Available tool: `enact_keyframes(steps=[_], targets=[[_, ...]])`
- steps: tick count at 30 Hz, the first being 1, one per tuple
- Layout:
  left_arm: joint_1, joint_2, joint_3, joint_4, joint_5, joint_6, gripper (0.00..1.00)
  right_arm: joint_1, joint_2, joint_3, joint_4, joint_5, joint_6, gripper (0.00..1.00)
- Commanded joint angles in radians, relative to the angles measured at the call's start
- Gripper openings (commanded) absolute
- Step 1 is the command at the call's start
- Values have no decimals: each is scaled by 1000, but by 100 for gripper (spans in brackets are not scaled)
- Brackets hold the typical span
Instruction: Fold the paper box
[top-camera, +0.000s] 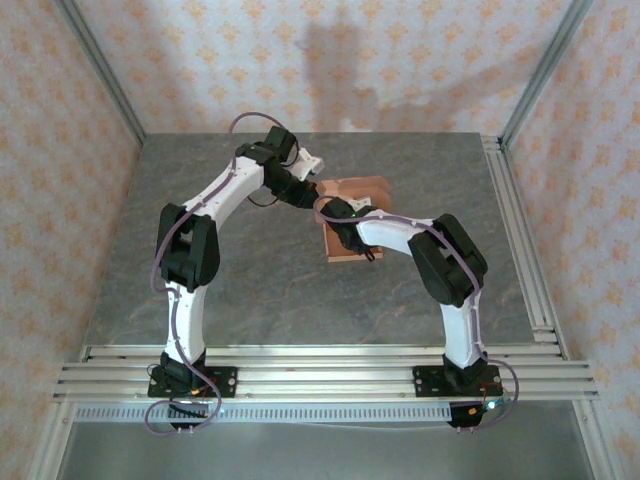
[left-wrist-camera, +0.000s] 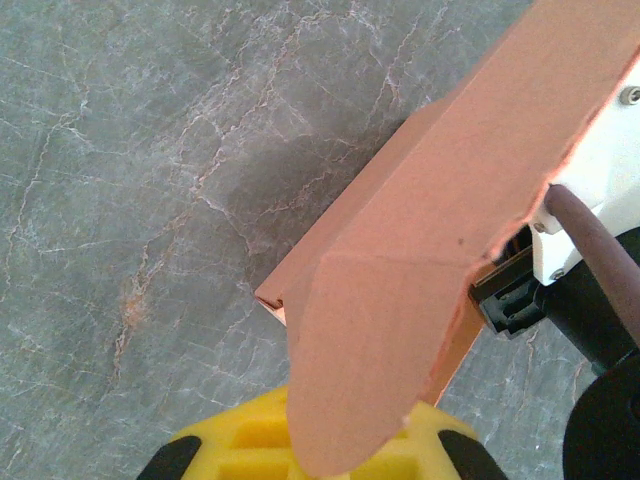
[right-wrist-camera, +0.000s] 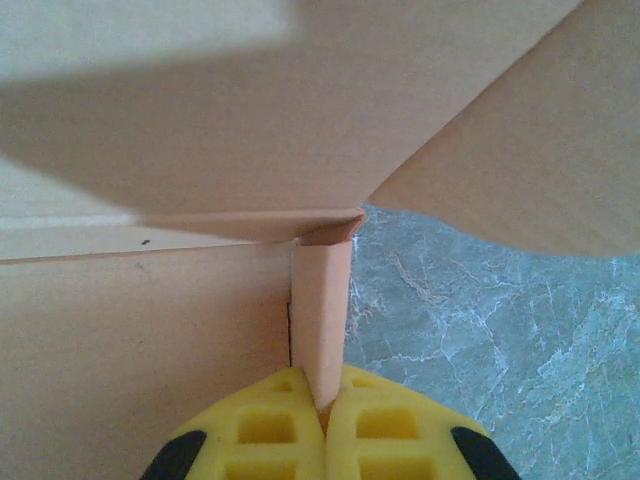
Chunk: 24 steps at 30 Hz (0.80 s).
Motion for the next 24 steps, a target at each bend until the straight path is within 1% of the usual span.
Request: enact_keyframes(steps=[1, 4, 6, 7, 9, 11, 12, 16, 20, 24], targets=[[13, -21, -10, -10, 19, 15, 0, -12, 41, -38, -54, -42, 14, 0], [13, -23, -14, -13, 18, 17, 0, -19, -22, -67, 26, -129, 3, 1], [13, -22, -14, -15, 18, 20, 0, -30, -68, -98, 94, -194, -7, 5], [13, -20, -13, -17, 18, 23, 0, -34, -93, -116, 137, -230, -17, 8], [13, -20, -11, -23, 17, 30, 0, -45, -130, -138, 180, -268, -26, 17], [13, -18, -8, -36, 15, 41, 0, -52, -166, -154, 210, -294, -50, 30], [14, -16, -5, -45, 13, 49, 0, -52, -183, -162, 221, -293, -59, 33], [13, -2, 15, -77, 5, 68, 0, -64, -282, -224, 290, -307, -97, 46], [13, 9, 32, -101, 10, 102, 0, -98, -398, -304, 354, -385, -159, 58], [13, 21, 66, -144, 24, 144, 0, -161, -500, -362, 379, -491, -213, 63]])
